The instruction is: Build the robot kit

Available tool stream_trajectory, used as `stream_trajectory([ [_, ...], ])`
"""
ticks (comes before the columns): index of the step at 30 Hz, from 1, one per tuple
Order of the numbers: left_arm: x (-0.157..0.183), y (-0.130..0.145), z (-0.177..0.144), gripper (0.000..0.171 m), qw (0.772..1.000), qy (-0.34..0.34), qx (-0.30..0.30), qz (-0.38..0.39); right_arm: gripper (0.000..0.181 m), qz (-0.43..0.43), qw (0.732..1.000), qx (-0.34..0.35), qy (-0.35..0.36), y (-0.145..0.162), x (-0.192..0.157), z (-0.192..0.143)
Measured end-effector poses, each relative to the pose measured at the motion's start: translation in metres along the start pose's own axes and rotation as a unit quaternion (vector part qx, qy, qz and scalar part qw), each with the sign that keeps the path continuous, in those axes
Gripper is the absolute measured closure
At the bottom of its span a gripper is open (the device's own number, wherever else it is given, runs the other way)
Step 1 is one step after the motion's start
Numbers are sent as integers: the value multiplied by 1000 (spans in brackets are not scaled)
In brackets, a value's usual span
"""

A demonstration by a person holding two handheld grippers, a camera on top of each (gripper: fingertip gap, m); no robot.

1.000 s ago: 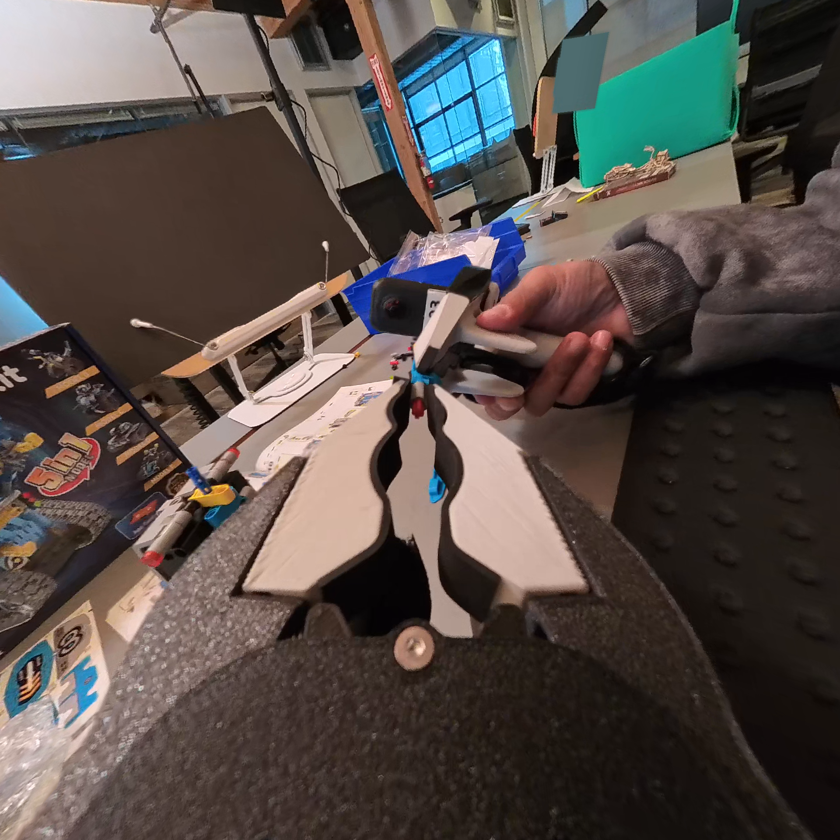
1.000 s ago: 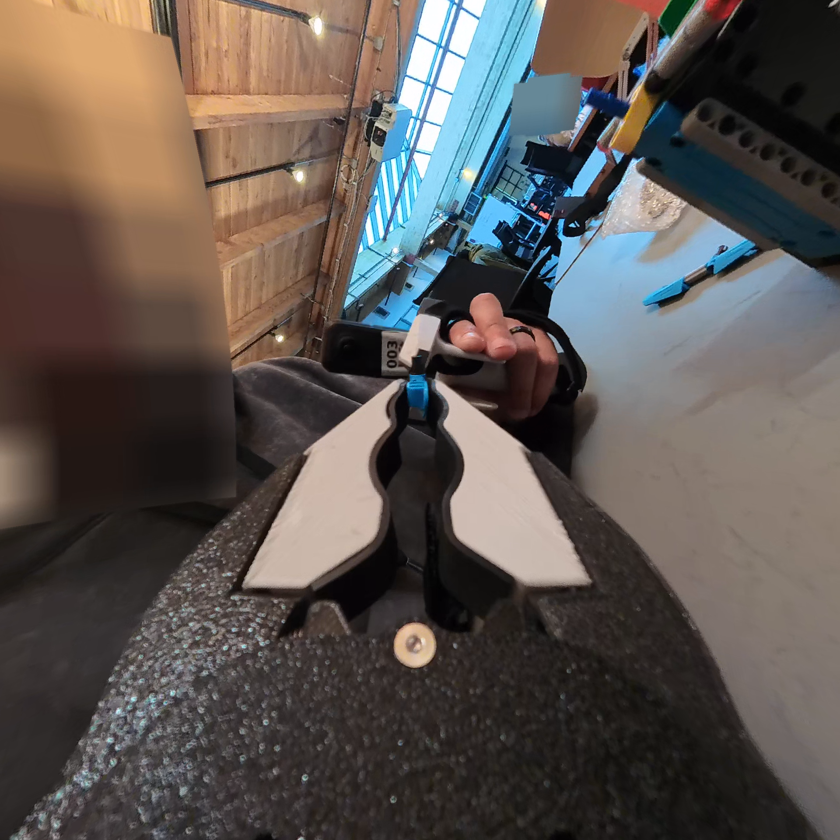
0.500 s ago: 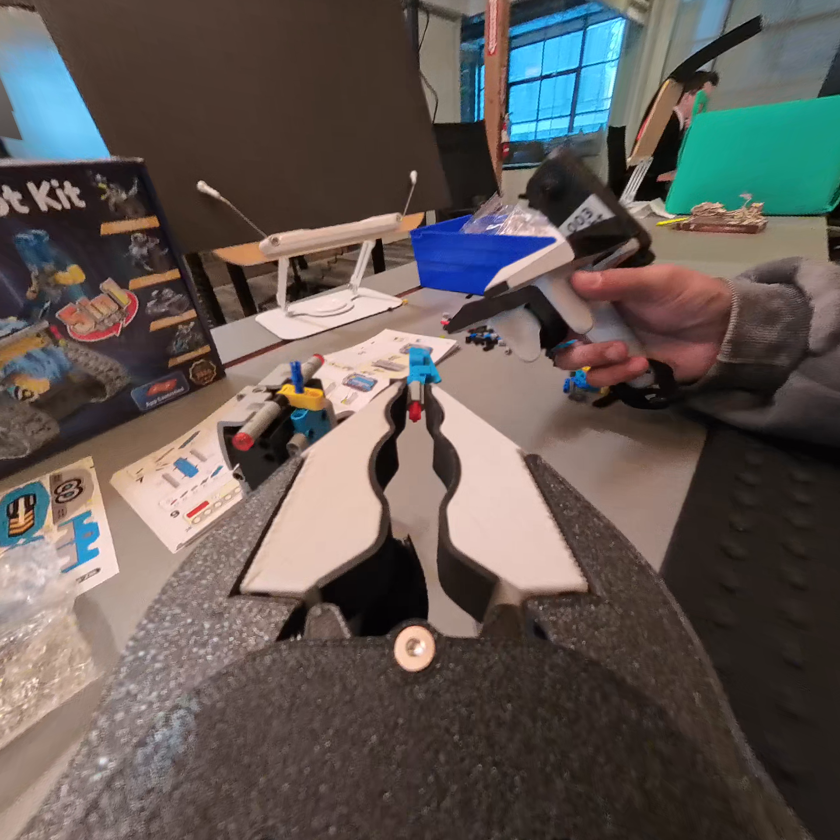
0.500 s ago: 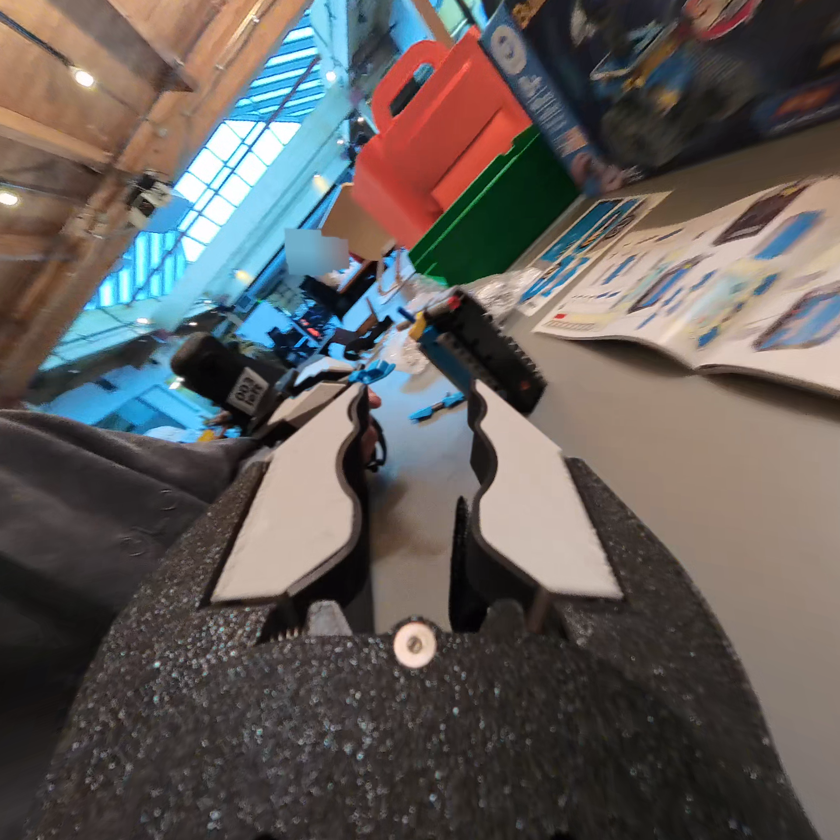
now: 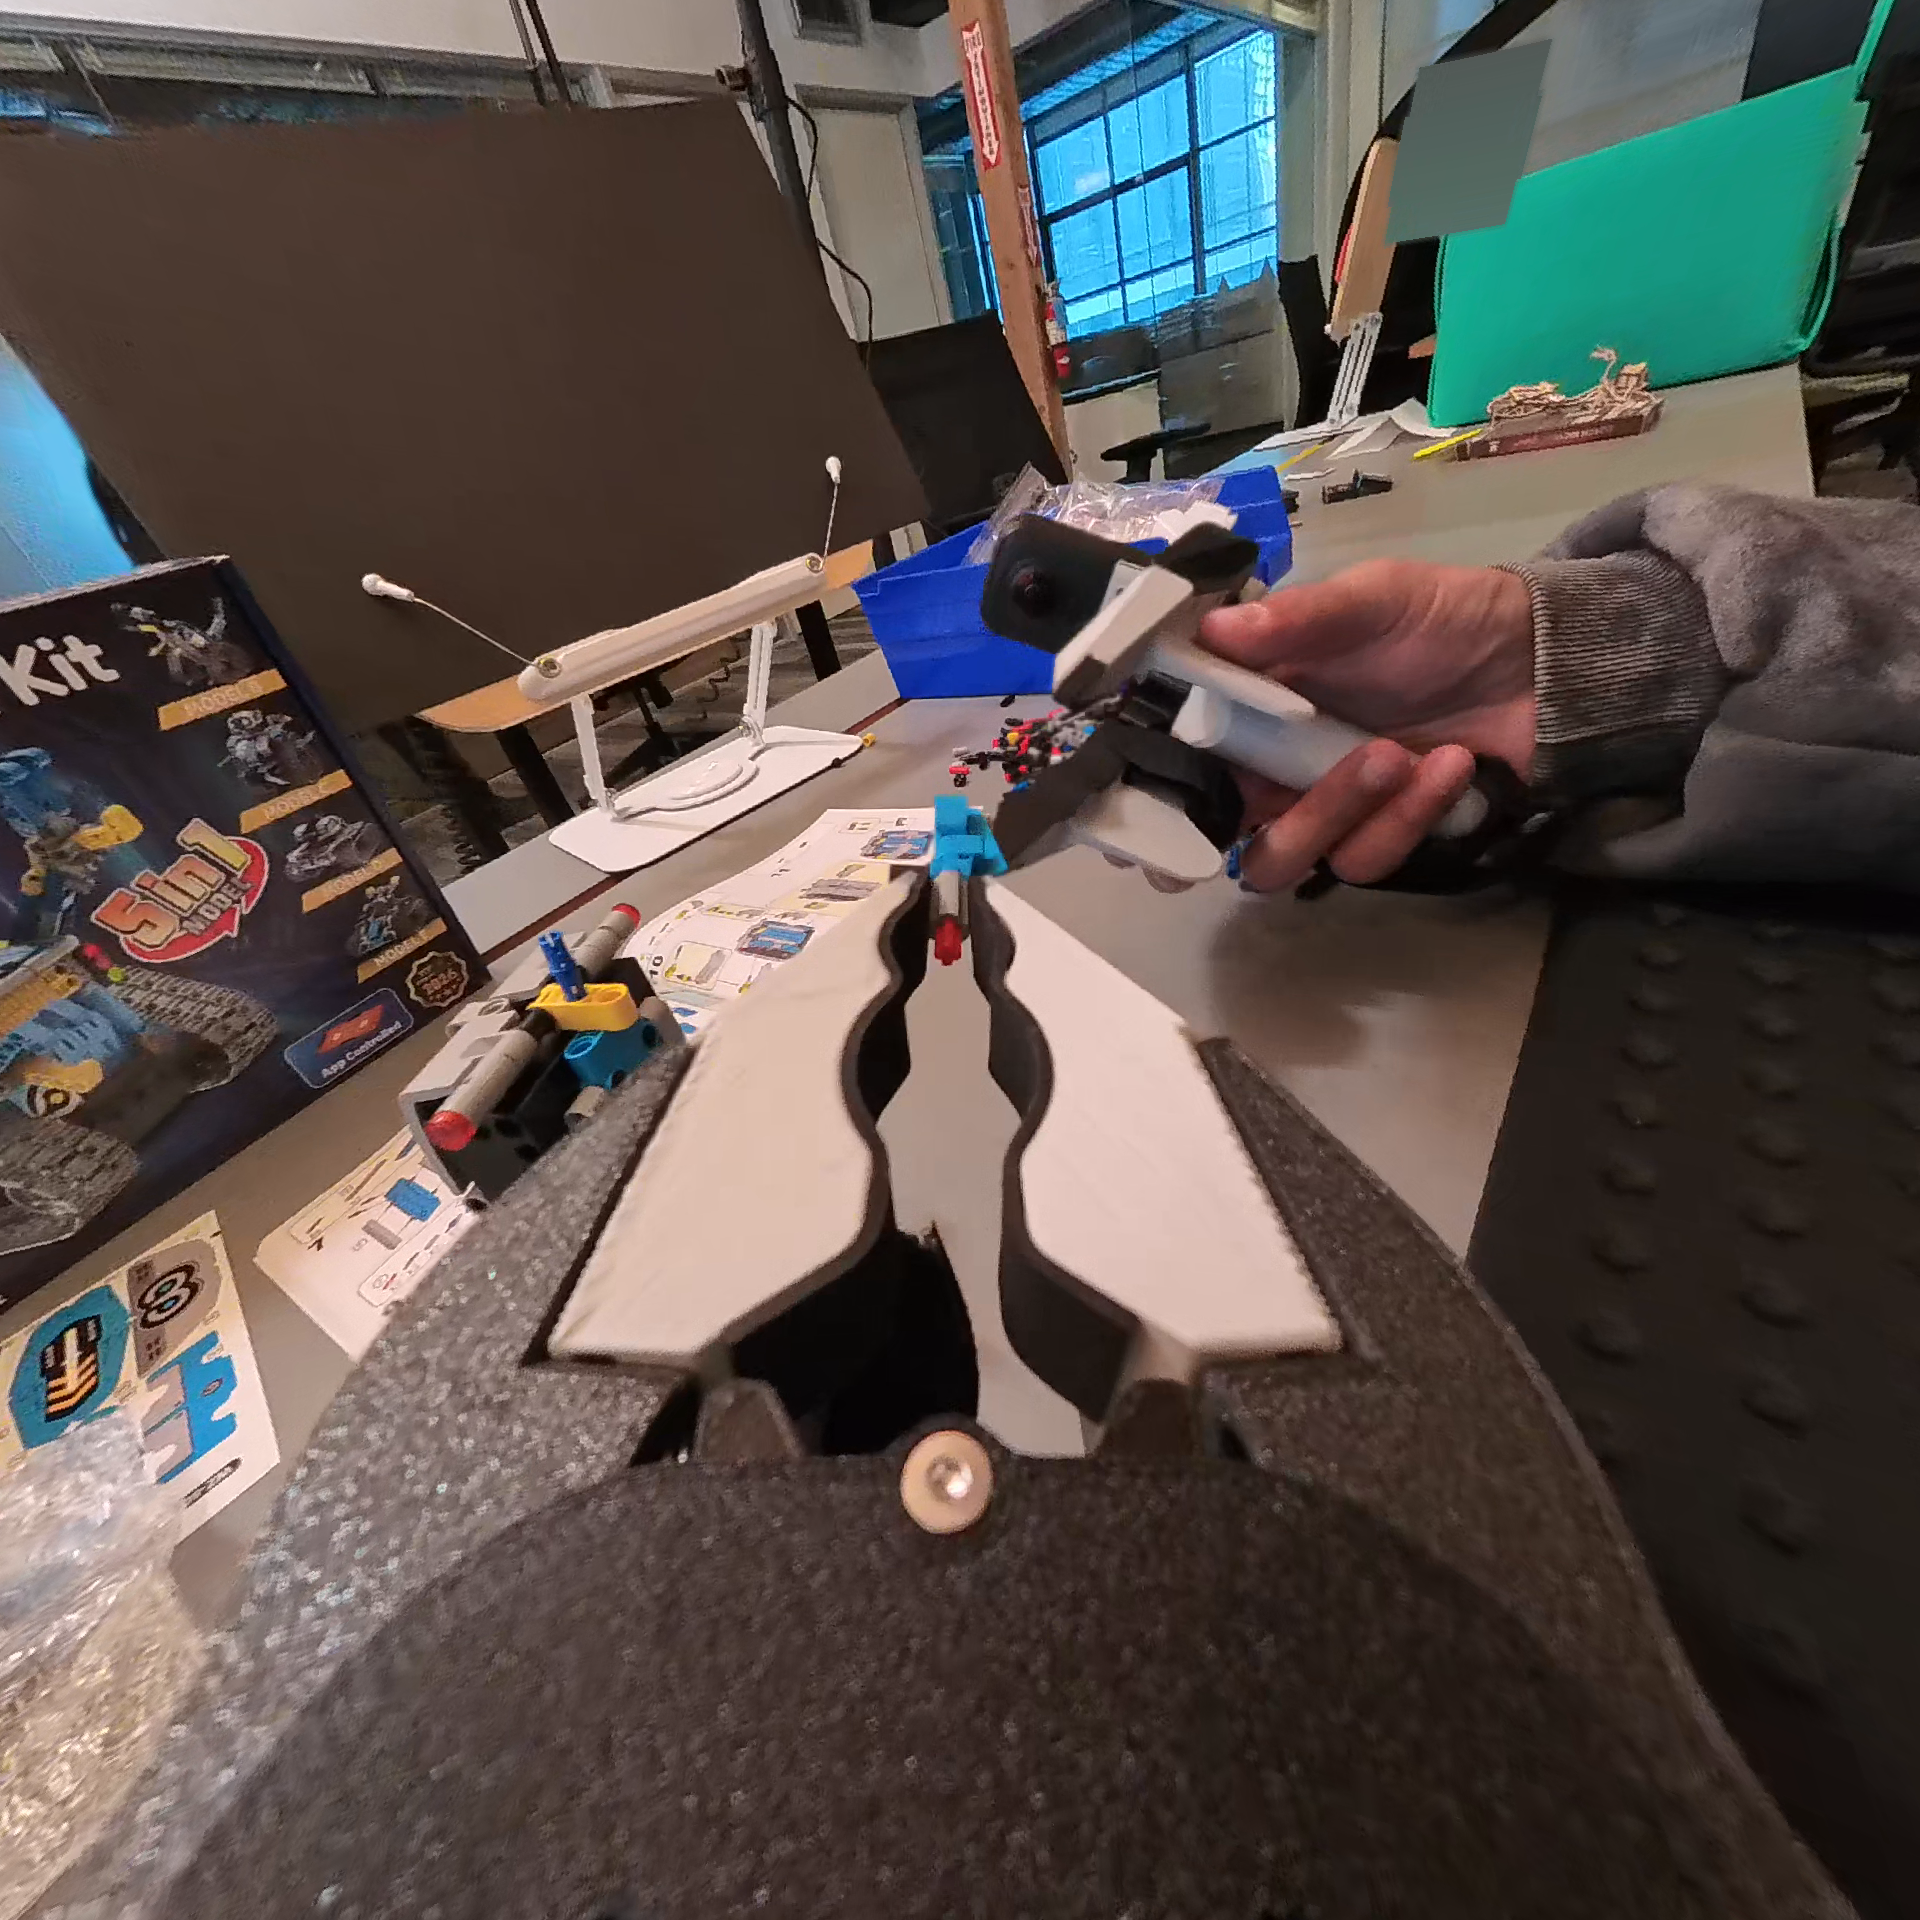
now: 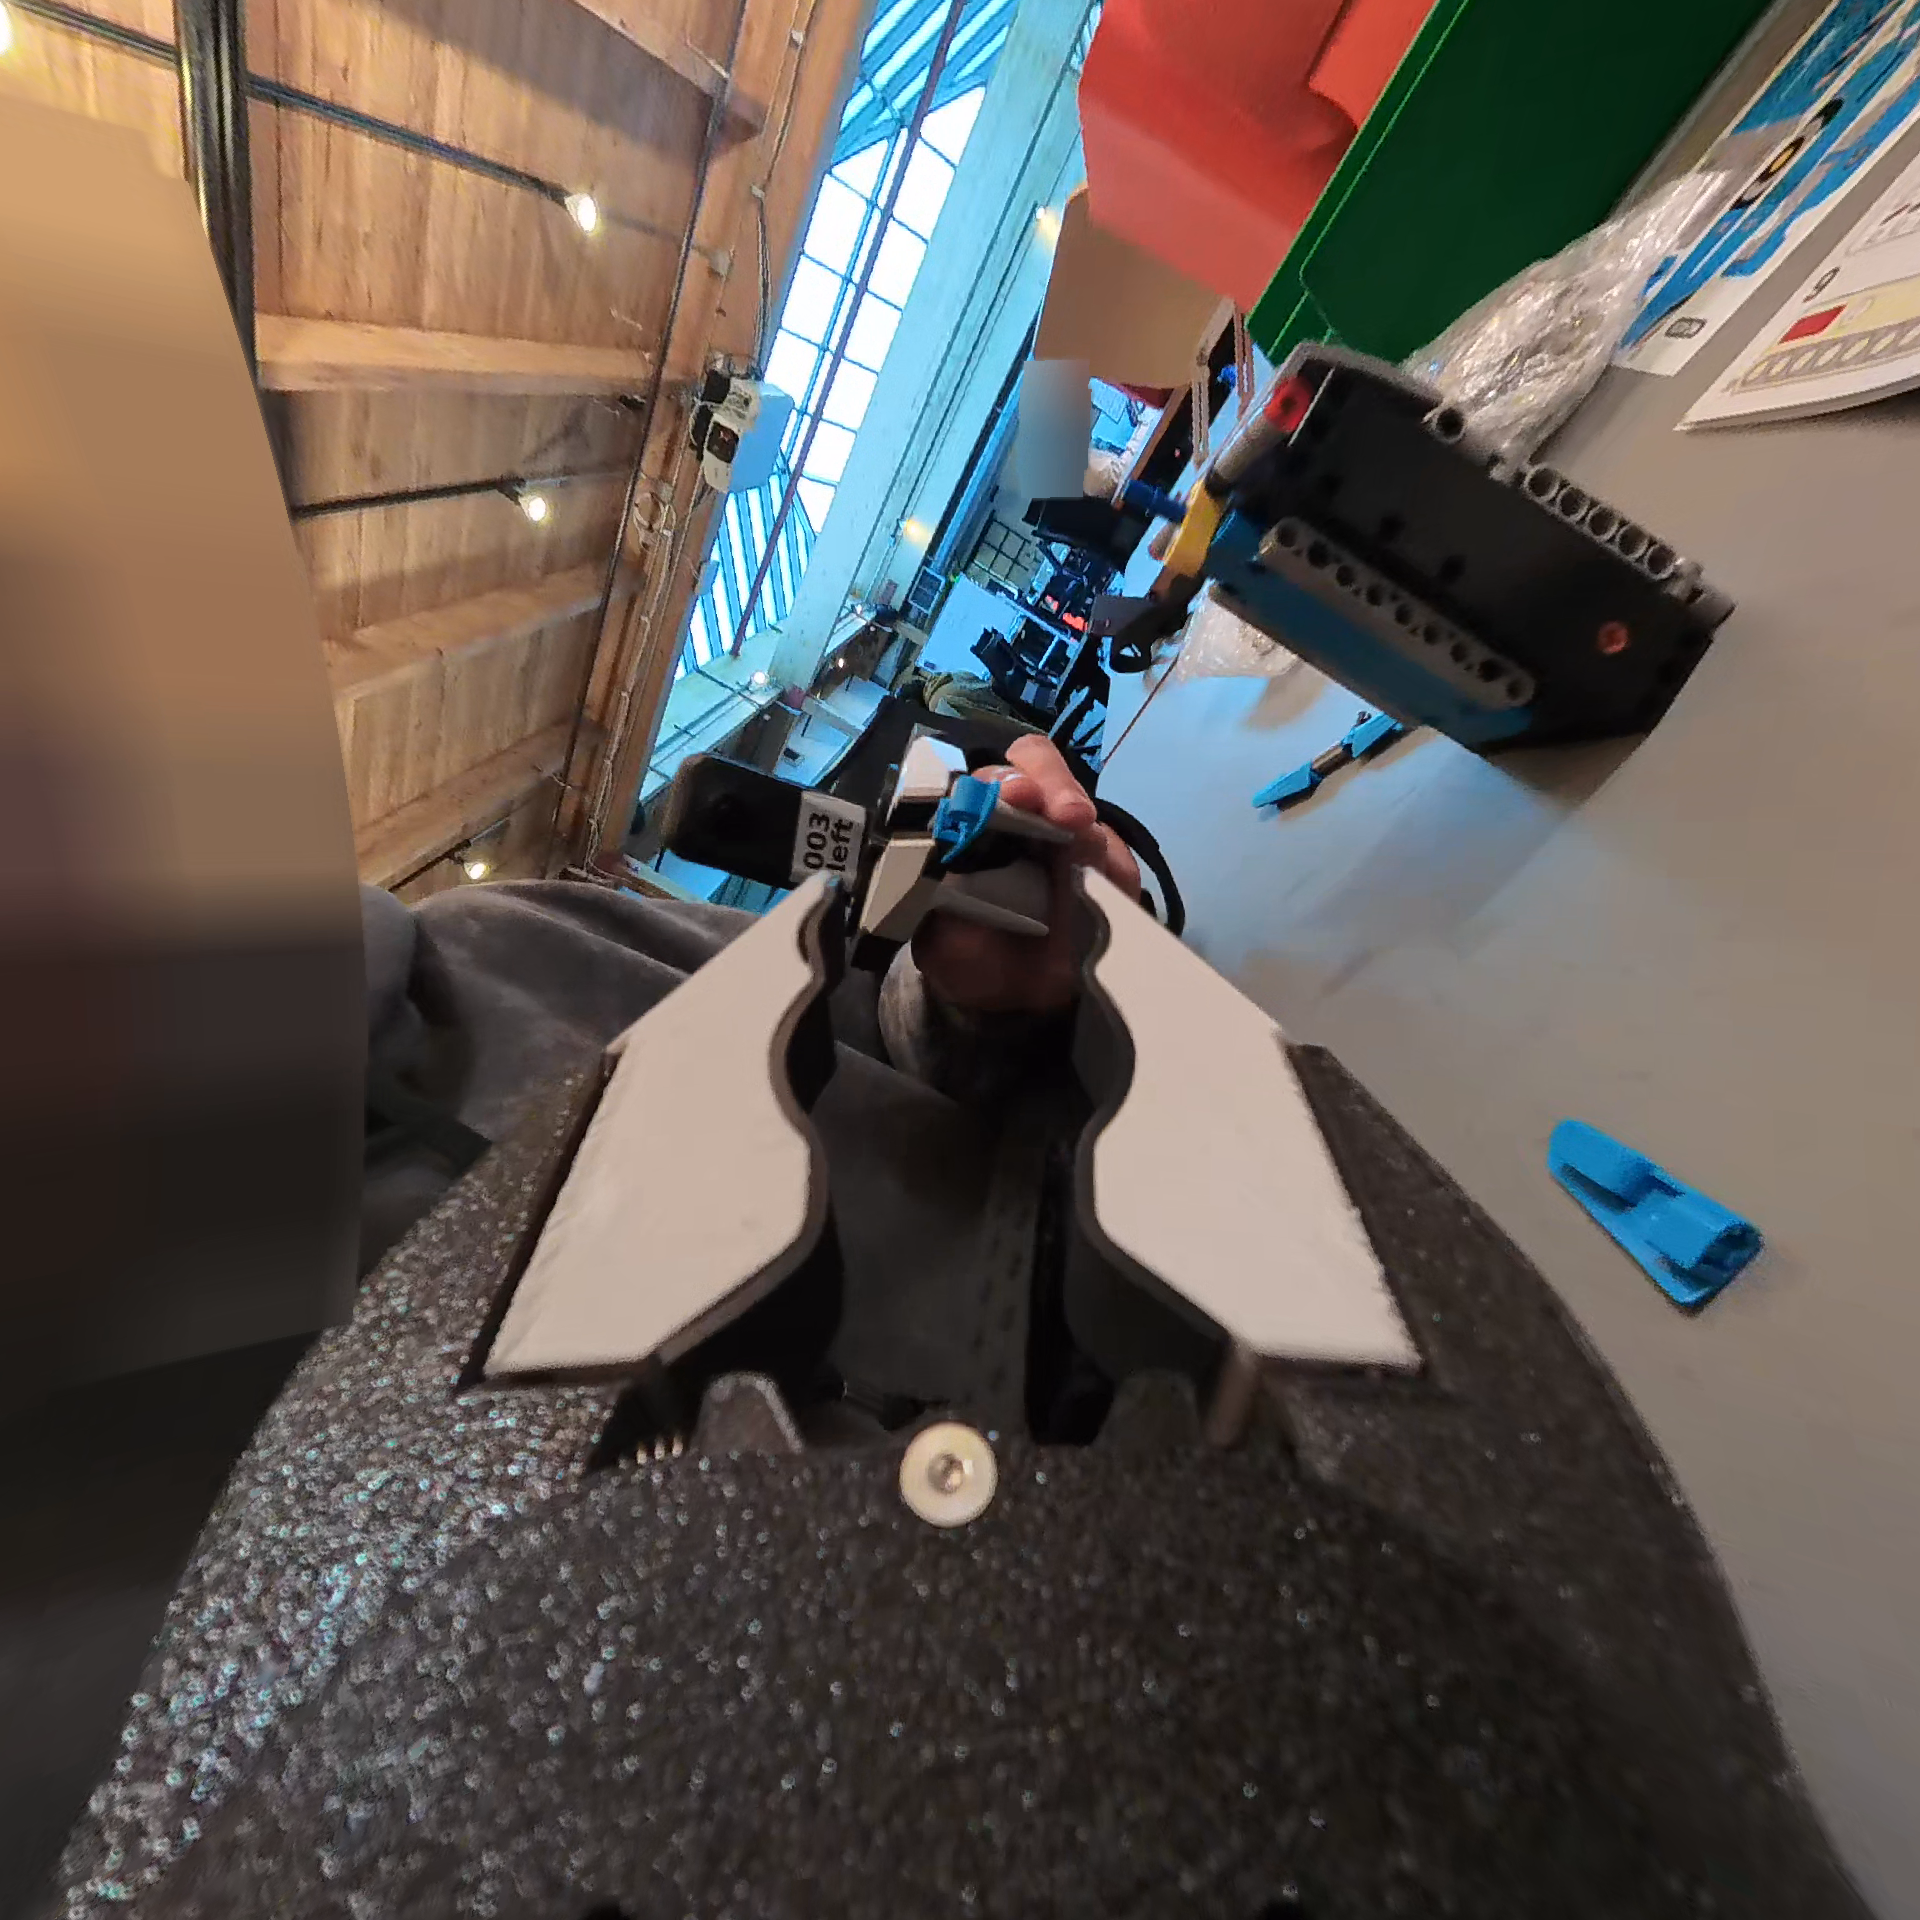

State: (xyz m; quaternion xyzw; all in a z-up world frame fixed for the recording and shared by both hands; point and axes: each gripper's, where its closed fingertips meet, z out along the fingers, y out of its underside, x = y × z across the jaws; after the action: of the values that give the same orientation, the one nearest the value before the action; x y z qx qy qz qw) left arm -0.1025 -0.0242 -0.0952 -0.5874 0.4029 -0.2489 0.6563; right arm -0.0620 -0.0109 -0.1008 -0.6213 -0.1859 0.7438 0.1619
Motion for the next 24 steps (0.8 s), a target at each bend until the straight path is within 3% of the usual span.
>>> stream_trajectory([
  [5,4,1,4,165,1000,15,3,-4,148,18,999,15,-23,-5,-4,-5],
  [11,11,-3,3,165,1000,23,12,15,136,4,999,-40,-25,16,-9,10],
  [16,18,-4,4,165,999,27,11,40,120,24,999,-28,-24,13,-6,10],
  [24,21,-2,6,165,999,32,7,43,117,27,999,-28,-23,13,-5,10],
])
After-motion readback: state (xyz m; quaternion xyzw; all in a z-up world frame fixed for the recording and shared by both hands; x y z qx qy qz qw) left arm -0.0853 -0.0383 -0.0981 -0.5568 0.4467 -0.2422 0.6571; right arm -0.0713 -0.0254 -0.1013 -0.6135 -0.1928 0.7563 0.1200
